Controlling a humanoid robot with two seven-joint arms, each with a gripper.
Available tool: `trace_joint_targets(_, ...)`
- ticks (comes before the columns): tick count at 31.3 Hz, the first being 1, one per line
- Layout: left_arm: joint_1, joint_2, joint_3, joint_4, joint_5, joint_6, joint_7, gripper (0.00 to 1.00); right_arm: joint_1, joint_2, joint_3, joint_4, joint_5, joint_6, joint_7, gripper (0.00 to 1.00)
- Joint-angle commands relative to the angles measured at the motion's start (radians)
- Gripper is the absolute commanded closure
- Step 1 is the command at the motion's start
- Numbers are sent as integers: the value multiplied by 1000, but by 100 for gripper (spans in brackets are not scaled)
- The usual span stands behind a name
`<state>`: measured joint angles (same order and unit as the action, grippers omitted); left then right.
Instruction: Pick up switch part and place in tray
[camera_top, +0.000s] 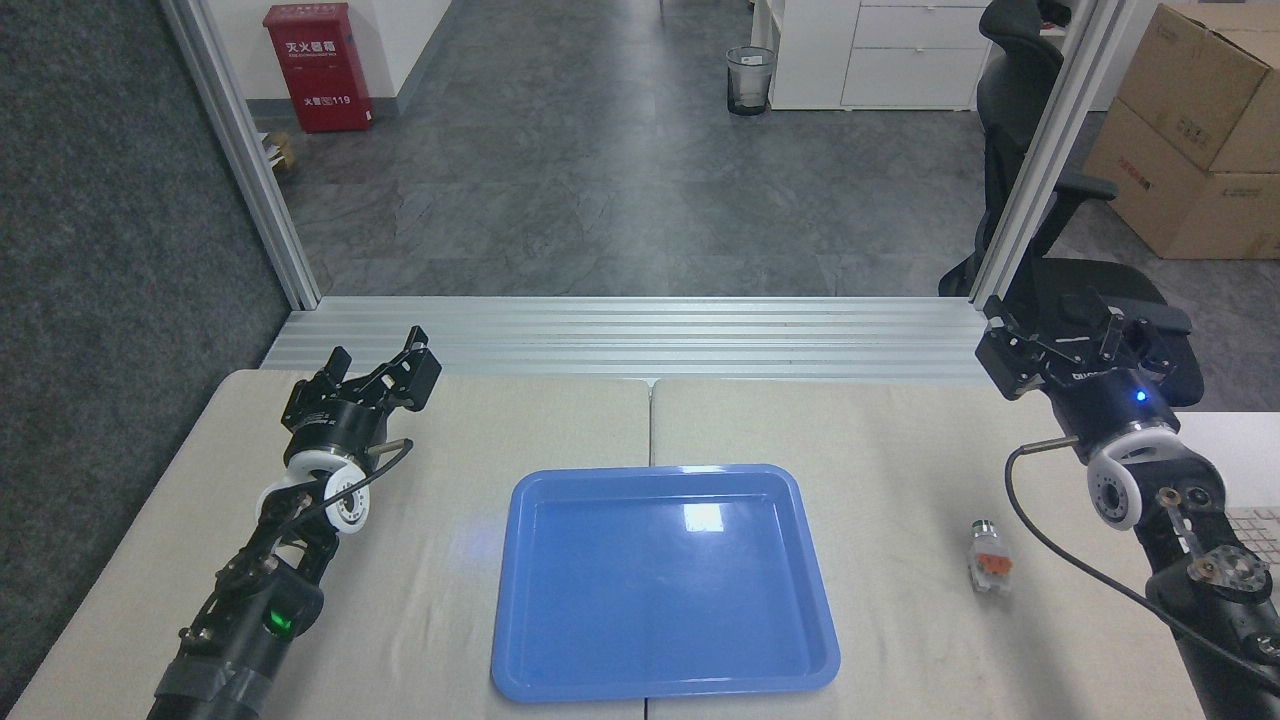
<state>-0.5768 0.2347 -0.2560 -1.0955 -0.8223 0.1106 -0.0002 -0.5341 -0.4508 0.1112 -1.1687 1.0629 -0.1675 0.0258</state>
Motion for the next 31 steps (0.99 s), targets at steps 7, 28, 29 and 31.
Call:
trace_joint_targets(7, 0, 0, 0, 0, 0, 0, 0, 0, 13, -6, 13, 26, 45, 43, 2, 2)
trace_joint_targets(28, 0, 0, 0, 0, 0, 0, 0, 0, 106, 46, -11, -34, 32, 77, -6, 6)
trace_joint_targets(29, 0, 0, 0, 0, 0, 0, 0, 0, 108, 46, -18, -37, 34, 77, -6, 6)
trace_joint_targets(31, 0, 0, 0, 0, 0, 0, 0, 0, 108, 46, -21, -49, 32, 77, -6, 5)
